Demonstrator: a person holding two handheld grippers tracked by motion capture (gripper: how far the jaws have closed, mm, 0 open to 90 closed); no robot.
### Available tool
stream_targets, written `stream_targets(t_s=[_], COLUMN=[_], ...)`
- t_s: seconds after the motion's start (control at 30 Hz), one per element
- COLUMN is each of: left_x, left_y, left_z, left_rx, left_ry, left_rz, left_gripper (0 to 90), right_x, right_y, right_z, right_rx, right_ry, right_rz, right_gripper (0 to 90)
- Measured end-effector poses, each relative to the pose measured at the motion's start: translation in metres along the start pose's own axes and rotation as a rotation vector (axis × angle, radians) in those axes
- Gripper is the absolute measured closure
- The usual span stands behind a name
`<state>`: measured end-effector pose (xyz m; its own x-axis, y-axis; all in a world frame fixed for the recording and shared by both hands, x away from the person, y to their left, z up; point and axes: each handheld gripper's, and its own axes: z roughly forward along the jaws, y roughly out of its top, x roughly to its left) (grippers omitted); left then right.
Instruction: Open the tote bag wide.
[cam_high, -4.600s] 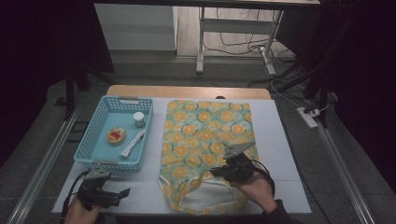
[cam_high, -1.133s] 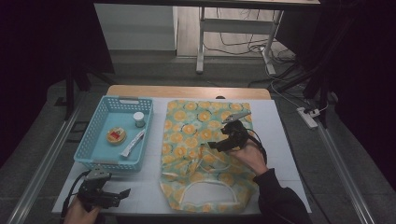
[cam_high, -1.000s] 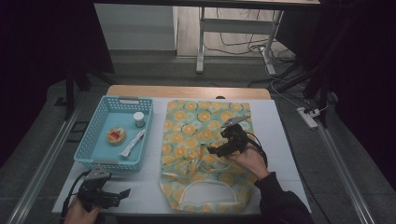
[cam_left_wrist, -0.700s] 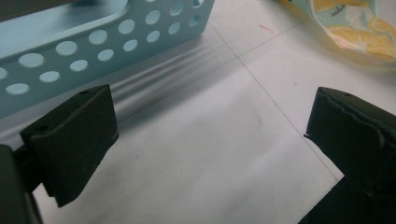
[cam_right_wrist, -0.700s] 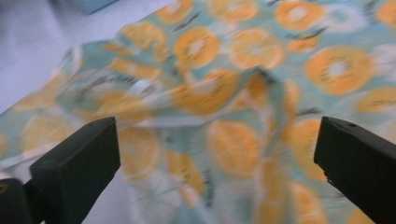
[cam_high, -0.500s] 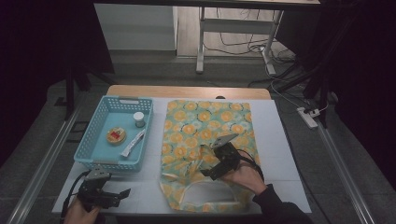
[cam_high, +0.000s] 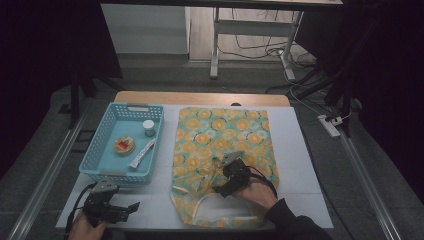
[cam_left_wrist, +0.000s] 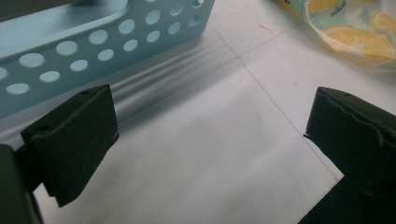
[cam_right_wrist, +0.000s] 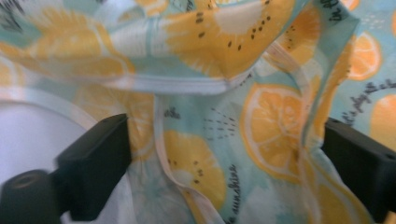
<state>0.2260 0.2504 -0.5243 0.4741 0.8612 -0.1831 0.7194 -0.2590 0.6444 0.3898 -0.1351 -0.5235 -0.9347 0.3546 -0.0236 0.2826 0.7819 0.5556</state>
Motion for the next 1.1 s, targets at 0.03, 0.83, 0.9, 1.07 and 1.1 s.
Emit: stream_targets(t_s=[0.03,0.83,0.9,1.07,1.1], left_x=[0.0,0.0,0.001,0.001,0.001], left_y=[0.0,0.0,0.0,0.0,0.0], left_z=[0.0,0.0,0.0,0.0,0.0], left_rx=[0.0,0.002,0.002,0.001,0.001], left_ry=[0.001,-0.001,-0.001,-0.005,-0.005], left_rz=[0.0,-0.005,-0.004,-0.007,-0.008], left_gripper=[2.4,2.6,2.6,2.6,2.6], right_x=[-0.001,-0.01,-0.011,-0.014,-0.015], right_y=[0.0,0.011,0.015,0.027,0.029], right_z=[-0.001,-0.021,-0.025,-0.034,-0.035], right_rx=[-0.004,-0.063,-0.083,-0.119,-0.127], right_ry=[0.001,0.032,0.036,0.035,0.037], right_rz=[0.004,0.052,0.053,0.057,0.059], right_gripper=[19.1,90.0,90.0,90.0,90.0])
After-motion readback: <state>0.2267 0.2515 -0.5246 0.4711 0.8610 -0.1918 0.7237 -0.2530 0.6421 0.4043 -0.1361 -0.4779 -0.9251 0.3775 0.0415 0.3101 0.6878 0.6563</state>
